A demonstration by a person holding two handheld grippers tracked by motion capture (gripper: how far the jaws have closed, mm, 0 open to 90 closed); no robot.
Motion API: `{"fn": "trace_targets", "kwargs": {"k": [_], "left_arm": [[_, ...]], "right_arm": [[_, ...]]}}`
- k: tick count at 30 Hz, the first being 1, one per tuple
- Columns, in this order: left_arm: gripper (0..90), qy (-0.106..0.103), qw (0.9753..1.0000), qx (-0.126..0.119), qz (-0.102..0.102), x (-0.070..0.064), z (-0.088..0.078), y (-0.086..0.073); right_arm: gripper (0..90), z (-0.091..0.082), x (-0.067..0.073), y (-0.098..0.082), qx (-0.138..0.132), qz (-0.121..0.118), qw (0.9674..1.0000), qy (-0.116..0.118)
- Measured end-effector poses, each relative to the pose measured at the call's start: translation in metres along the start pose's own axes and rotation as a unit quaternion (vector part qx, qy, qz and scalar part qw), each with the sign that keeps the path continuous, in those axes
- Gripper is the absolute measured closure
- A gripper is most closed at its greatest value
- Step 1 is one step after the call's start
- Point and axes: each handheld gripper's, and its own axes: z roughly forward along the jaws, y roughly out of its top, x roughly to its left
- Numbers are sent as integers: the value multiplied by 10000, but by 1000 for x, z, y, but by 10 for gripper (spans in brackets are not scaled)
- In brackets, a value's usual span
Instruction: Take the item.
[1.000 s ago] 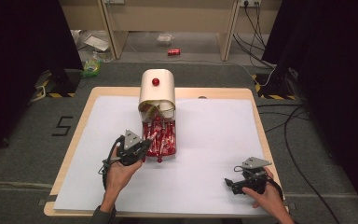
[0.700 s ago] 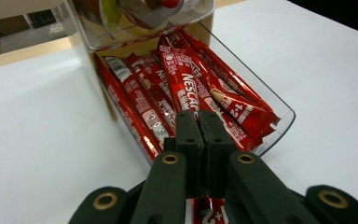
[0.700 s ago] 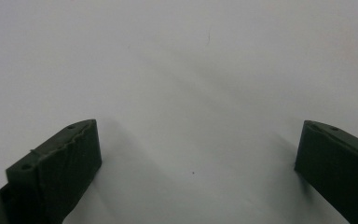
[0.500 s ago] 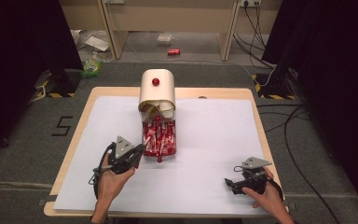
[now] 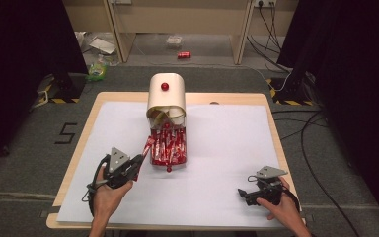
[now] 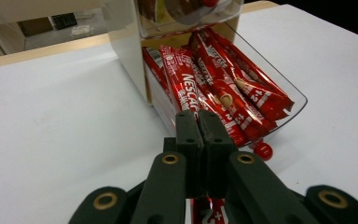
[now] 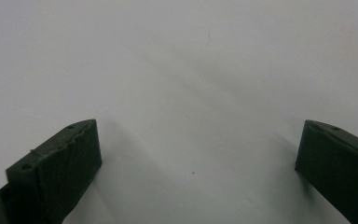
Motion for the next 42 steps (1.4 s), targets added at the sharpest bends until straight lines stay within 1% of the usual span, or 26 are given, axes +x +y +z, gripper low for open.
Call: {"fn": "trace_targets", "kwargs": {"k": [3, 8, 12, 15, 23, 27, 31, 38, 42], "left_arm": [[871, 50, 10000, -17, -47, 6, -2, -1], [871, 195, 9997, -28, -170, 19, -2, -5], [871, 295, 9992, 4, -258, 28, -1, -8], [871, 397, 9989, 28, -265, 34, 0, -11], [871, 554, 9977, 114, -371, 50, 5, -20], [870, 682, 9969, 108, -368, 55, 5, -22], [870, 740, 9963, 131, -420, 59, 7, -26], [869, 771, 9957, 220, -455, 64, 12, -32], [869, 794, 9954, 225, -492, 66, 13, -34]], "right_arm": [[5, 0, 0, 0, -1, -2, 10000, 2], [5, 0, 0, 0, 0, -2, 10000, 2], [5, 0, 0, 0, 0, 2, 10000, 0], [5, 0, 0, 0, -1, -4, 10000, 3], [5, 0, 0, 0, -2, -6, 10000, 2], [6, 0, 0, 0, -3, -5, 10000, 3], [5, 0, 0, 0, -6, -3, 10000, 1], [5, 0, 0, 0, -2, -5, 10000, 3], [5, 0, 0, 0, -4, -10, 10000, -2]]}}
